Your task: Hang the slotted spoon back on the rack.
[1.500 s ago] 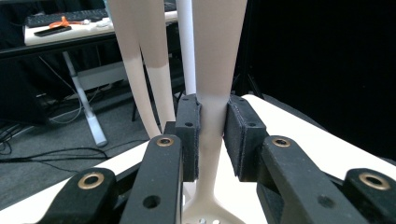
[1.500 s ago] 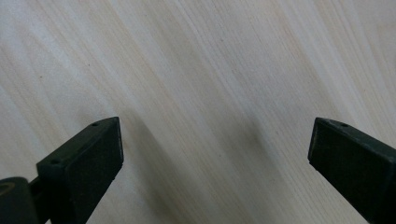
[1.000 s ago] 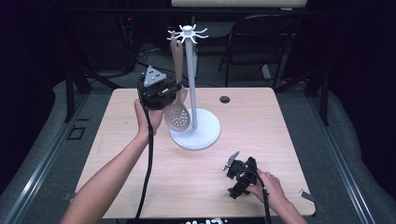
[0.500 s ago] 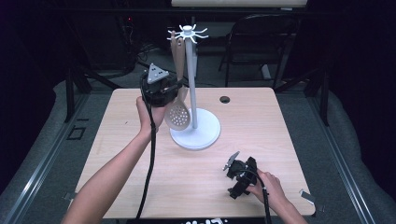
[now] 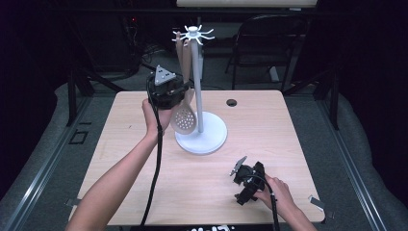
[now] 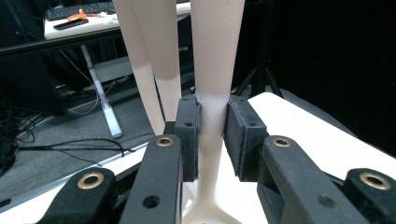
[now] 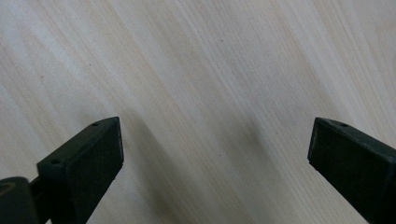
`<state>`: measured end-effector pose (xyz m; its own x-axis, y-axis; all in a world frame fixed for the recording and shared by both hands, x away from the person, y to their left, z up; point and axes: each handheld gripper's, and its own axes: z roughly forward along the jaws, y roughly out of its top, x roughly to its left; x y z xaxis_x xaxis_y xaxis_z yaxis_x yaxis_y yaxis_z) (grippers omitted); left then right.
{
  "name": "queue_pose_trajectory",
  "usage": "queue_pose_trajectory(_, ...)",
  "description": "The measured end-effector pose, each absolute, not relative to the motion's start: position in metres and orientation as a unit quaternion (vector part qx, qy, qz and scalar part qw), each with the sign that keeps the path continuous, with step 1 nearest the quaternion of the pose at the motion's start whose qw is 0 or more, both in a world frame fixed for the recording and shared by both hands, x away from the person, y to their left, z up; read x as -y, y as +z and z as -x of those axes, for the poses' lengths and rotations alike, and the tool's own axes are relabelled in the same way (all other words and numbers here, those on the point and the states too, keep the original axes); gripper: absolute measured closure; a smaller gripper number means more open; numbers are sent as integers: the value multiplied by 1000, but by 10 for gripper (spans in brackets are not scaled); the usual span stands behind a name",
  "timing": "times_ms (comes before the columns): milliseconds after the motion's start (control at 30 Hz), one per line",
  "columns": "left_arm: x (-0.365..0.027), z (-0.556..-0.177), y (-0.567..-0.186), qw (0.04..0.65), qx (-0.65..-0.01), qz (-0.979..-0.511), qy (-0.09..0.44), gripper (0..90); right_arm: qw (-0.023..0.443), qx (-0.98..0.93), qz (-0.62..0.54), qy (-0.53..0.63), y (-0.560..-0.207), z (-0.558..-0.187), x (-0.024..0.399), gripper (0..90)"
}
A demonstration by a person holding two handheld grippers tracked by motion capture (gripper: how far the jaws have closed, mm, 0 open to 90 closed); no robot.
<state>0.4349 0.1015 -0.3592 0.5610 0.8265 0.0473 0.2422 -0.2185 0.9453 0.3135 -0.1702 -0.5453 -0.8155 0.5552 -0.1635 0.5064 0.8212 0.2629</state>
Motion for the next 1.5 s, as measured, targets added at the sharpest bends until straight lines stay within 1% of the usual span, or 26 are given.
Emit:
queue_pose_trajectory(267, -99, -437, -361, 509, -370, -721, 289, 753, 118, -947, -280, 101, -544, -314, 170, 29)
queue_pose_trajectory(400, -100, -436, -361, 510, -371, -720, 288, 732, 120, -947, -280, 105, -544, -313, 171, 28)
queue_pose_trajectory(467, -101, -435, -360, 511, -372, -719, 289, 689, 115, -945, -285, 112, -544, -313, 171, 28)
queue_pose_trajectory(533, -103, -433, -360, 512, -376, -717, 287, 654, 120, -946, -283, 106, -543, -313, 172, 28)
queue_pose_trajectory(600, -104, -430, -360, 507, -377, -718, 292, 592, 118, -945, -285, 112, -543, -313, 172, 27)
queue_pose_trajectory(633, -105, -429, -360, 506, -378, -719, 292, 575, 118, -945, -285, 113, -543, -313, 172, 27)
queue_pose_trajectory(667, -106, -428, -360, 502, -380, -719, 294, 546, 121, -945, -283, 107, -542, -313, 172, 27)
queue_pose_trajectory(700, -107, -426, -360, 499, -382, -720, 295, 489, 122, -945, -282, 109, -542, -313, 172, 27)
queue_pose_trajectory(767, -112, -423, -361, 496, -386, -720, 295, 431, 122, -945, -282, 110, -542, -313, 172, 27)
queue_pose_trajectory(800, -114, -423, -361, 494, -387, -721, 294, 386, 123, -945, -282, 110, -542, -313, 172, 26)
queue_pose_trajectory(1000, -128, -412, -368, 489, -392, -723, 289, 270, 120, -945, -283, 109, -542, -313, 171, 26)
queue_pose_trajectory(1200, -143, -396, -373, 487, -399, -723, 283, 195, 120, -945, -284, 108, -542, -313, 170, 25)
queue_pose_trajectory(1500, -167, -367, -382, 485, -399, -731, 266, 151, 119, -944, -286, 115, -543, -313, 170, 25)
